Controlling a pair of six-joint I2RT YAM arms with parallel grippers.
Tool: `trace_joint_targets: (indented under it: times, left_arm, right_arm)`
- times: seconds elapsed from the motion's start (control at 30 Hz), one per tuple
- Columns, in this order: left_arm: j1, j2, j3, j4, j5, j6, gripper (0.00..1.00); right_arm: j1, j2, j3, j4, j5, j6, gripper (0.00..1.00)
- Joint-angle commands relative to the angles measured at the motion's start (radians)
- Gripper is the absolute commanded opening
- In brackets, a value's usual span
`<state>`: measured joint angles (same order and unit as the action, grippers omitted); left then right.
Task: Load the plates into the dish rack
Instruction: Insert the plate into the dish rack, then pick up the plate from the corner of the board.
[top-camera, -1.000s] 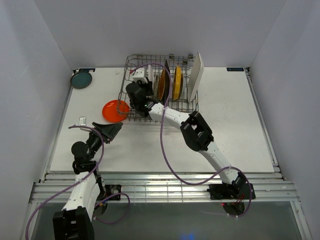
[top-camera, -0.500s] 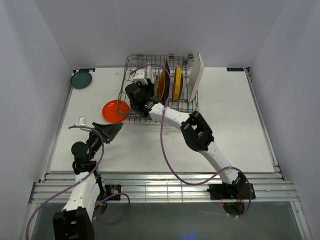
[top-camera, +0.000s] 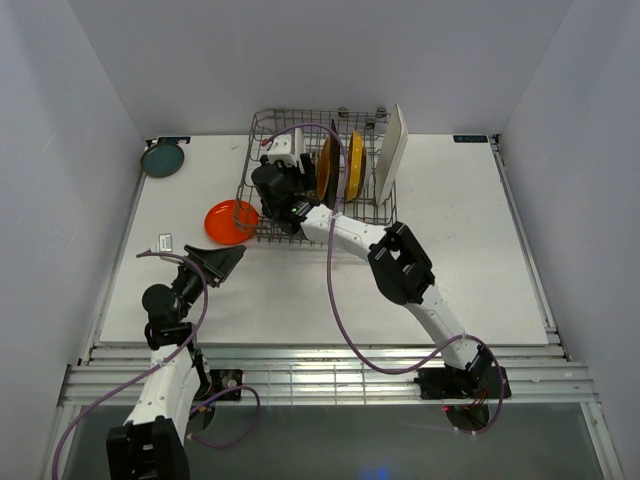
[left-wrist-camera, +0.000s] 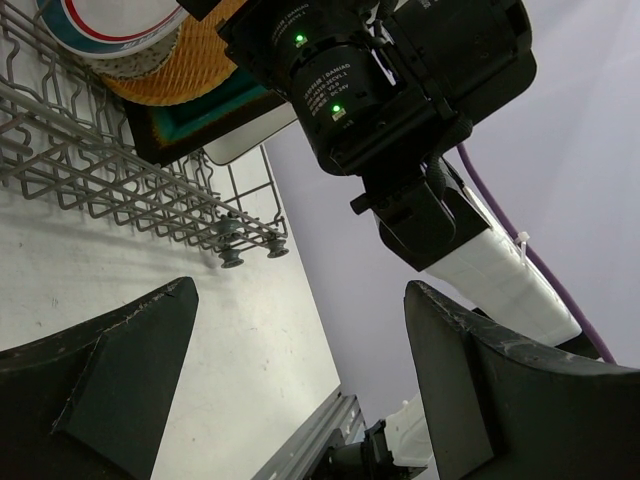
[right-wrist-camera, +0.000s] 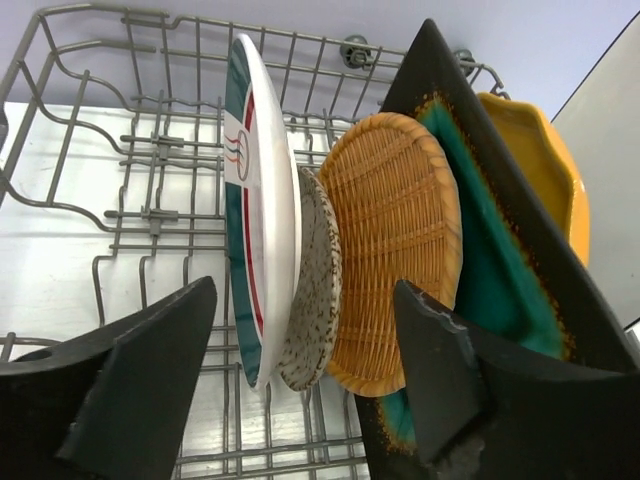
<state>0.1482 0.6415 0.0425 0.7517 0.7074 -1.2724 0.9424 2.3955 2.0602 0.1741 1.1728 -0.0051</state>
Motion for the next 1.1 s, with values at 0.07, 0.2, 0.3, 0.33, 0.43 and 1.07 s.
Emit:
trace_joint_targets:
  times: [0.07,0.2,0.3,0.33,0.43,1.07]
  left_arm:
    - [-0.001,-0.005,-0.173,-0.002,0.007,-0.001,0.94]
    - [-0.001,-0.006,-0.170,-0.003,0.009,-0.002,0.94]
    - [-0.001,-0.006,-0.162,-0.014,0.000,0.004,0.94]
    - [-0.001,-0.003,-0.159,-0.015,-0.005,0.007,0.95]
    - [-0.001,0.018,-0.148,-0.028,-0.032,0.016,0.95]
    - [0.017,0.219,0.082,-0.164,-0.282,0.093,0.94]
  right_arm:
    - [0.013,-0.099,-0.035,0.047,0.015,0.013,0.86]
    - [0.025,-0.143,-0.093,0.077,-0.013,0.010,0.95]
    - [0.032,-0.180,-0.132,0.091,-0.018,0.010,0.90]
    - [0.035,-0.205,-0.143,0.091,-0.021,0.010,0.90]
    - [0.042,-0.280,-0.224,0.114,-0.036,0.010,0.90]
    - [0.053,-0.976,-0.945,0.156,-0.234,0.085,0.90]
